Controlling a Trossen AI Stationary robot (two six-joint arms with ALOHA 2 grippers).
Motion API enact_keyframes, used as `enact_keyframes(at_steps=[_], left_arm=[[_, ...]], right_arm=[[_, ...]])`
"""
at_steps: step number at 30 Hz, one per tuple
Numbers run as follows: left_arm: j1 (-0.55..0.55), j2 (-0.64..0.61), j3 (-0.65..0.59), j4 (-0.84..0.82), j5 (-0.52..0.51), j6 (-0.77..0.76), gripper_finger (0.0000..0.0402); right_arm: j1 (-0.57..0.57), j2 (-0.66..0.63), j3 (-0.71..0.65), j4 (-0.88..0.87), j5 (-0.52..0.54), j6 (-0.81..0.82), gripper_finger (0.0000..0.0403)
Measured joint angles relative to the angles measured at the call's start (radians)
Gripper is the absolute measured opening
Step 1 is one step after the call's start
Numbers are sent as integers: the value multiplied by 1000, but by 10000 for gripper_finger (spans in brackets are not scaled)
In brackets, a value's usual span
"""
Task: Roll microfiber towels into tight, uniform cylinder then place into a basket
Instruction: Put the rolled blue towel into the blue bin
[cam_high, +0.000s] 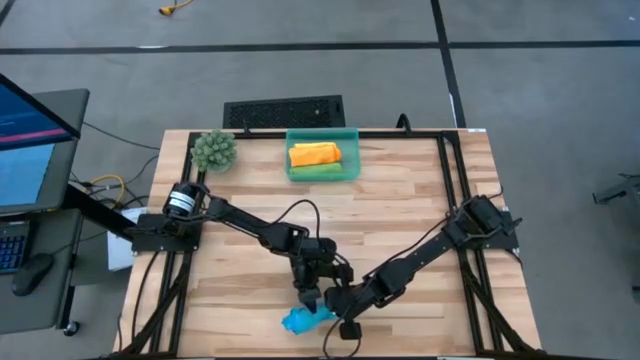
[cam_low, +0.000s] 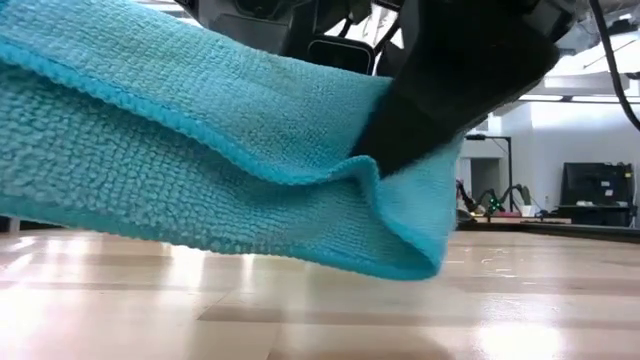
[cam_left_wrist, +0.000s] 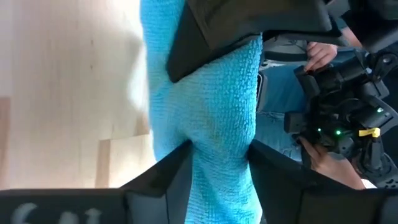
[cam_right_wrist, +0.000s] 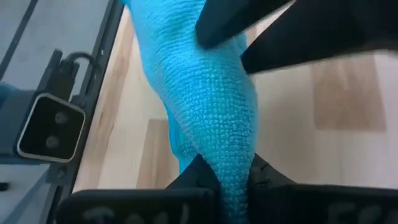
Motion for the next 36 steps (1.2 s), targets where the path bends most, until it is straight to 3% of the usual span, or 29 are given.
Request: enact_keyframes(at_steps=[11,23,36], left_arm=[[23,-60,1,-59,-52,103,162],[80,-291,0,-284,-215,241,162],[126,-665,0,-453,-561,300,162]], right_arm=[[30,-30,0,-134,4,69,30],[15,-156,1,-304,68,52,30],[-126,-319,1,-423,139,-69,31]])
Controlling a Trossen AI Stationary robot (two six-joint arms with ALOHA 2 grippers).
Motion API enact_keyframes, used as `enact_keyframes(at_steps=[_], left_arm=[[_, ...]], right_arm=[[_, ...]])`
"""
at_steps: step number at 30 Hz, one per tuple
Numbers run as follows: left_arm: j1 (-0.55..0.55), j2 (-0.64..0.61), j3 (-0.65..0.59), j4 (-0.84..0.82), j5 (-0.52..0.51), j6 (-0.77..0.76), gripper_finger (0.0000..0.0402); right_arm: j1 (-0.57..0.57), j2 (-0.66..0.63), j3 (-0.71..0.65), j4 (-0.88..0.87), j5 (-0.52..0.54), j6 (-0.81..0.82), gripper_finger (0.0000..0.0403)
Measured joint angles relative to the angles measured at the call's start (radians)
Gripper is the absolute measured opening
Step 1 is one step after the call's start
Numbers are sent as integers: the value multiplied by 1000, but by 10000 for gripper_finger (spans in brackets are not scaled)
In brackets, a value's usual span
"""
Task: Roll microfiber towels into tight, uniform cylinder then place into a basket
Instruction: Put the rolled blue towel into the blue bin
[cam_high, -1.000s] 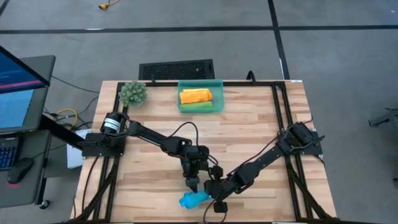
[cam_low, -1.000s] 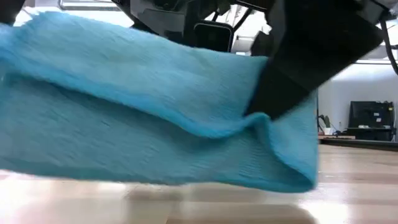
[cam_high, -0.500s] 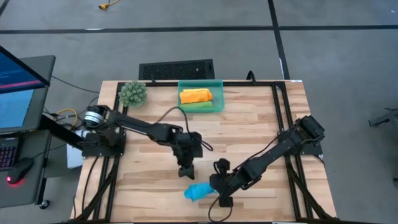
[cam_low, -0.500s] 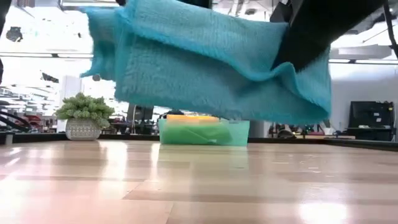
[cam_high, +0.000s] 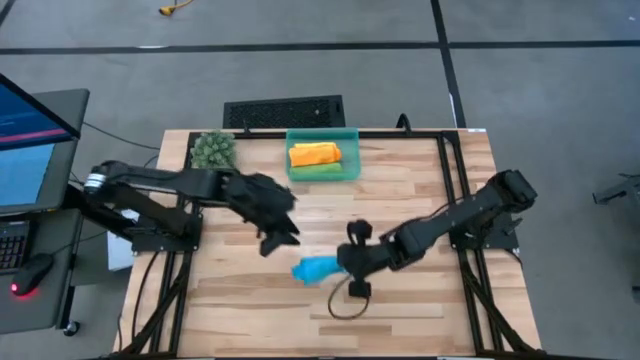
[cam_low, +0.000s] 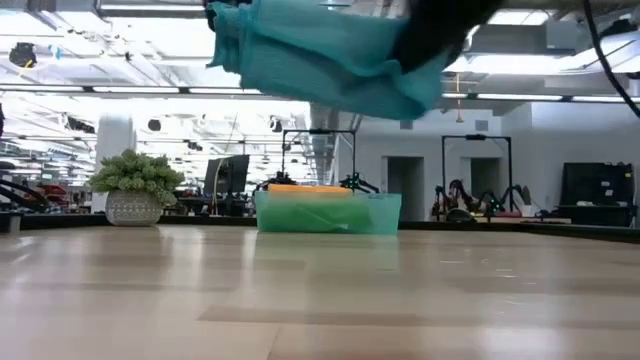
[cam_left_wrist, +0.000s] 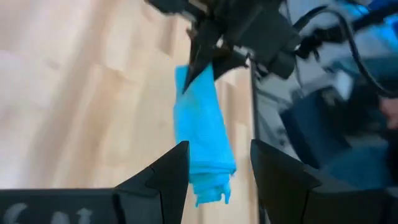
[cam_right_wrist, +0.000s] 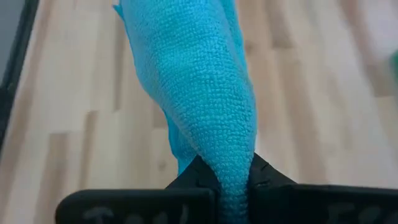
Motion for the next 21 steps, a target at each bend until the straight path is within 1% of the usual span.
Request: enact_keyframes(at_steps=[5,8,10,14,18,21], left_arm=[[0,-160,0,-76,-200,-1,162],[0,-236,0,-113,-297,-3,162],[1,-271,0,-140,-343,2,162],[27,-306,0,-174,-422,46,162],[88,-303,0,-236,-507,104,162],[152,-292,0,-230,-515,144,162]], right_arm=[[-106,-45,-1,2,0,-75,30],[-180,-62,-1,3,0,-113,30],[-232,-71,-1,8,0,-140,31],[-340,-81,-1,13,-2,-202,32],[-455,-85,-1,17,-8,-279,30],[-542,-85,-1,45,-26,-331,31]])
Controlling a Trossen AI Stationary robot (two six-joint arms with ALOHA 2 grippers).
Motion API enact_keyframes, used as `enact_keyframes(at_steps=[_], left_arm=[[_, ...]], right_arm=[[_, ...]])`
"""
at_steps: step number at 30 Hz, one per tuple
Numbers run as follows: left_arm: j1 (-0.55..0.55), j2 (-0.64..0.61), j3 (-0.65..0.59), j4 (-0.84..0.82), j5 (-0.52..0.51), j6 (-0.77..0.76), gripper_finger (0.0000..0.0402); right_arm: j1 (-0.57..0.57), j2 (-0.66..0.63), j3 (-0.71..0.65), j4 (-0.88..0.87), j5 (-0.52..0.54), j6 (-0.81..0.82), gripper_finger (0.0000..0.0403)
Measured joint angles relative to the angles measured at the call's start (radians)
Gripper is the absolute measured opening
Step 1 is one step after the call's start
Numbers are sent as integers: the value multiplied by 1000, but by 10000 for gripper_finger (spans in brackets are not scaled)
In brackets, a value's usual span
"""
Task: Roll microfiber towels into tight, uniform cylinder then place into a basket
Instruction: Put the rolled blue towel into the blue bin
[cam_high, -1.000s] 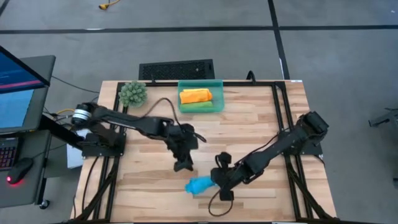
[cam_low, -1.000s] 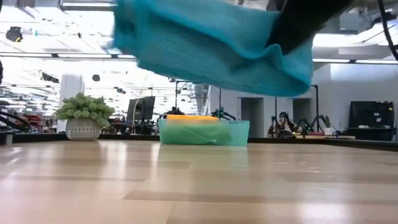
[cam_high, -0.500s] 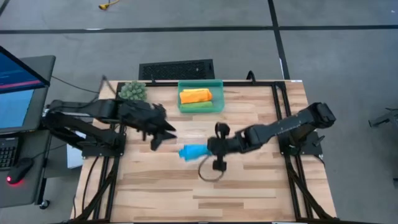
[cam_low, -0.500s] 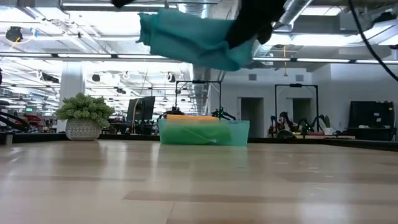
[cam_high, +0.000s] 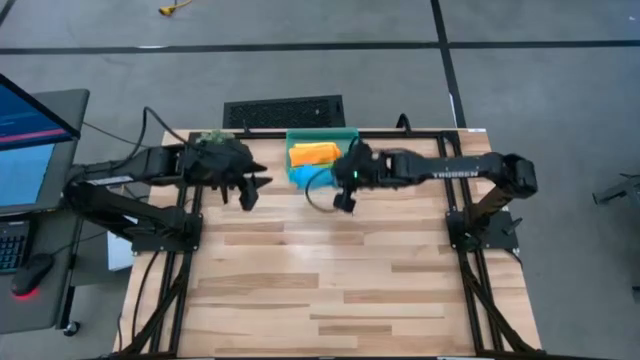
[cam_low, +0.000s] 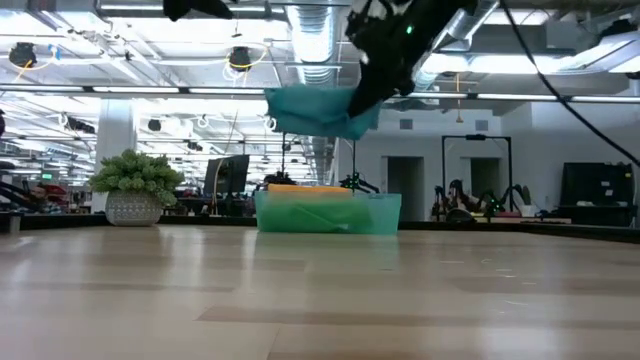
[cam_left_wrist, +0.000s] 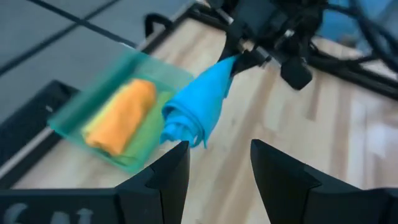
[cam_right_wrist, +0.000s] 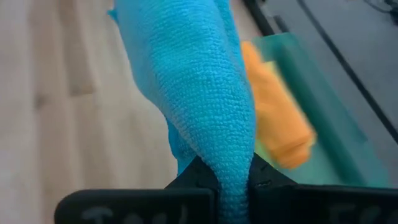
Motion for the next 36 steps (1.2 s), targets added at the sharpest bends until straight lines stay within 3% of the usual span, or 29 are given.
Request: enact_keyframes(at_steps=[9,16,27,36], left_arm=[[173,8,0,206,55,57,162],[265,11,0,267,58,99,162],[367,92,0,415,125,98,162],[421,152,0,419,130,84,162]], right_arm=[[-245,0,0,106,-93,-116,30],[-357,31,0,204,-106,-241,36],[-423,174,20,303,-112,-507,34],[-456,338,202,257,-72,-682,30]])
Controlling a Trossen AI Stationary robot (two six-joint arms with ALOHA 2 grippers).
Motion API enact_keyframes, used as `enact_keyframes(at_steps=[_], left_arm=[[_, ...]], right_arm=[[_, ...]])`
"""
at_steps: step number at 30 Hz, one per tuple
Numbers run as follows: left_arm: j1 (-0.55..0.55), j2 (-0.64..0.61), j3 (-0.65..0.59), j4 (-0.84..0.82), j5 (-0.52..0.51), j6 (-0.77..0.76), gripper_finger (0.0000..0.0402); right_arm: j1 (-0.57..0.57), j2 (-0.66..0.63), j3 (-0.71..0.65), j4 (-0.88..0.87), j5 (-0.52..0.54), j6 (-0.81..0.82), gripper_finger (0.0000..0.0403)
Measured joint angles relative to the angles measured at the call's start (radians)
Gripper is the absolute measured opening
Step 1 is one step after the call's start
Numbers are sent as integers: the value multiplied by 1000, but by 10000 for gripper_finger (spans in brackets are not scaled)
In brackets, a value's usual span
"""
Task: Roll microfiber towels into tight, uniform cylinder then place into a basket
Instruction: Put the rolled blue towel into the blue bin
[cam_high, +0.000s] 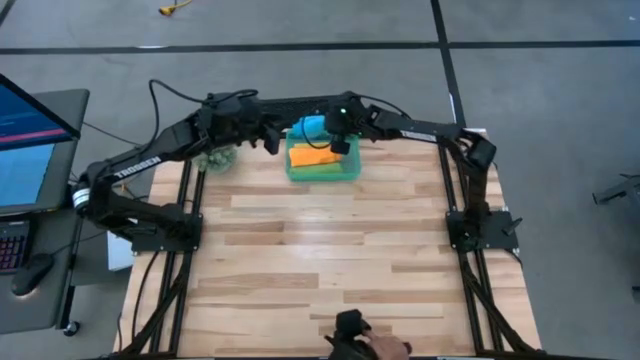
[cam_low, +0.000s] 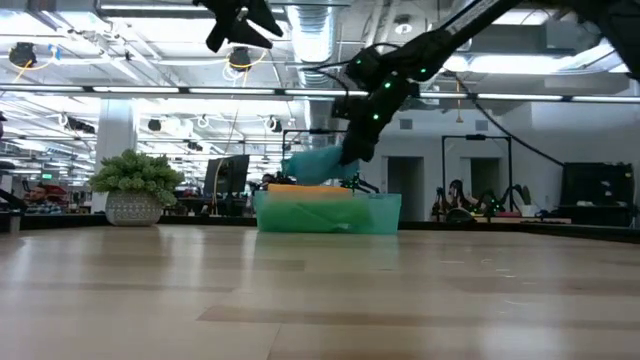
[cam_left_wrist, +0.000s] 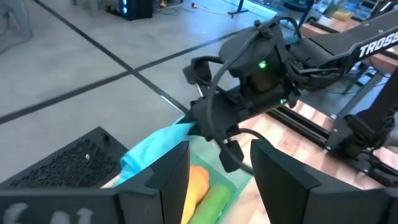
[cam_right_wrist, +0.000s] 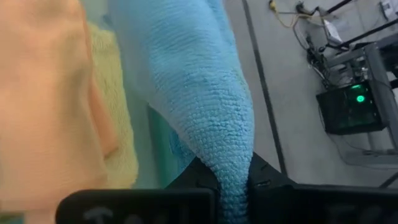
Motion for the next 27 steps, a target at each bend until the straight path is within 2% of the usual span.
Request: enact_keyframes(at_steps=[6,9,17,22,27], left_arm=[[6,15,0,-7,8,-8,162],[7,14,0,-7,9,-4,162],[7,14,0,-8,15,16,162],[7,14,0,-9,25,17,162],[7,14,0,-9,32,35,162]], right_arm=[[8,91,112,-59,25,-29,37],[25,128,153,-75,82,-32,31],[68,210,201,-123,197,-161,31],[88,214,204,-152,196,-162,36],[96,214,204,-180,119,-155,30]])
